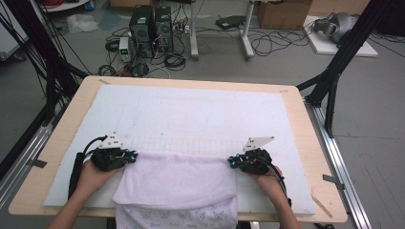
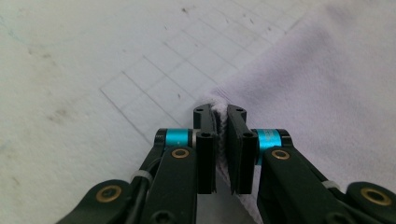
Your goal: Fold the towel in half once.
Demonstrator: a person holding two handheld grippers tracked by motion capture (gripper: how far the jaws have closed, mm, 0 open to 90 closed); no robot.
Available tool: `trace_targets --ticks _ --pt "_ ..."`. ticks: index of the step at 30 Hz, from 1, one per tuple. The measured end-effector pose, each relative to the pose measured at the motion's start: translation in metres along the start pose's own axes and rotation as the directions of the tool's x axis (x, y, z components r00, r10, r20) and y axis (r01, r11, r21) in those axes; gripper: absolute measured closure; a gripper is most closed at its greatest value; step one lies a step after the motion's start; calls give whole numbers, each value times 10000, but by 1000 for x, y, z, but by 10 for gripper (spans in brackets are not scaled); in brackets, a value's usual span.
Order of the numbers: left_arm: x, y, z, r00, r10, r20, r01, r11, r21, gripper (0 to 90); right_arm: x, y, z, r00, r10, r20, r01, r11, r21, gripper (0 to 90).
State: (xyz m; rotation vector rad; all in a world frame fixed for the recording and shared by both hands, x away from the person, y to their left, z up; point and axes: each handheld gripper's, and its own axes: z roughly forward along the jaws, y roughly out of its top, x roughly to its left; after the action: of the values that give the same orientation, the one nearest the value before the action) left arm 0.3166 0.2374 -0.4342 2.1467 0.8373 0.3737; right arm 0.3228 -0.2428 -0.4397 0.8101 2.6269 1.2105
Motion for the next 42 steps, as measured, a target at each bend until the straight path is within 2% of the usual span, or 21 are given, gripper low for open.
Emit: trace_targets --ticks 5,7,12,15,18,21,24,25,26,27,28,29,30,33,35,37,39,42 --pt "10 21 4 9989 -173 -431 163 9996 -246 831 -13 10 -3 9994 110 338 -108 9999 -62 857" --pt "18 33 7 9972 -144 -732 129 9997 -213 832 -21 18 -5 9976 142 672 -142 9999 1 858" --pt "38 62 14 9917 -259 -1256 225 9993 -283 835 -47 38 -13 9914 508 1210 -462 9981 -407 858" --pt "47 86 20 9872 -139 -1592 119 9998 -134 836 -64 59 -15 9853 582 1603 -512 9975 -478 859" --pt "59 109 18 9826 -207 -1845 165 9996 -247 838 -78 79 -17 9794 463 1966 -416 9987 -283 858" --pt "71 134 8 9756 -404 -2158 239 9966 -784 842 -87 99 -25 9749 385 2192 -295 9986 -443 859" --pt "81 158 1 9692 -543 -2401 244 9918 -1258 844 -96 128 -38 9654 166 2602 -30 9986 -527 858" --pt "84 164 1 9687 -540 -2425 235 9916 -1270 841 -98 136 -40 9618 117 2735 17 9988 -489 858" --pt "86 166 2 9654 -559 -2547 234 9914 -1289 822 -101 142 -42 9584 55 2852 92 9987 -500 851" --pt "88 166 5 9596 -663 -2736 320 9912 -1283 760 -104 146 -42 9581 114 2861 44 9985 -544 820" --pt "90 164 6 9599 -735 -2704 430 9922 -1171 683 -107 147 -41 9568 180 2902 -14 9984 -574 741" --pt "93 159 9 9646 -838 -2499 612 9934 -969 640 -109 146 -40 9547 269 2962 -100 9982 -583 686" --pt "94 154 10 9655 -888 -2447 677 9933 -933 616 -112 141 -37 9590 577 2774 -428 9973 -593 671" --pt "95 131 13 9746 -1000 -2004 849 9930 -825 604 -112 123 -30 9621 721 2631 -608 9968 -510 636" --pt "92 115 16 9798 -1047 -1704 935 9930 -720 594 -112 114 -26 9689 1179 2174 -1139 9930 -311 594" --pt "88 102 18 9833 -1029 -1502 940 9934 -652 592 -105 103 -24 9710 925 2204 -852 9955 -423 604" --pt "82 90 19 9873 -955 -1266 876 9939 -665 590 -97 93 -21 9776 1017 1844 -933 9942 -540 600" --pt "70 77 20 9928 -765 -917 709 9955 -629 591 -84 83 -16 9836 867 1580 -794 9955 -517 604"
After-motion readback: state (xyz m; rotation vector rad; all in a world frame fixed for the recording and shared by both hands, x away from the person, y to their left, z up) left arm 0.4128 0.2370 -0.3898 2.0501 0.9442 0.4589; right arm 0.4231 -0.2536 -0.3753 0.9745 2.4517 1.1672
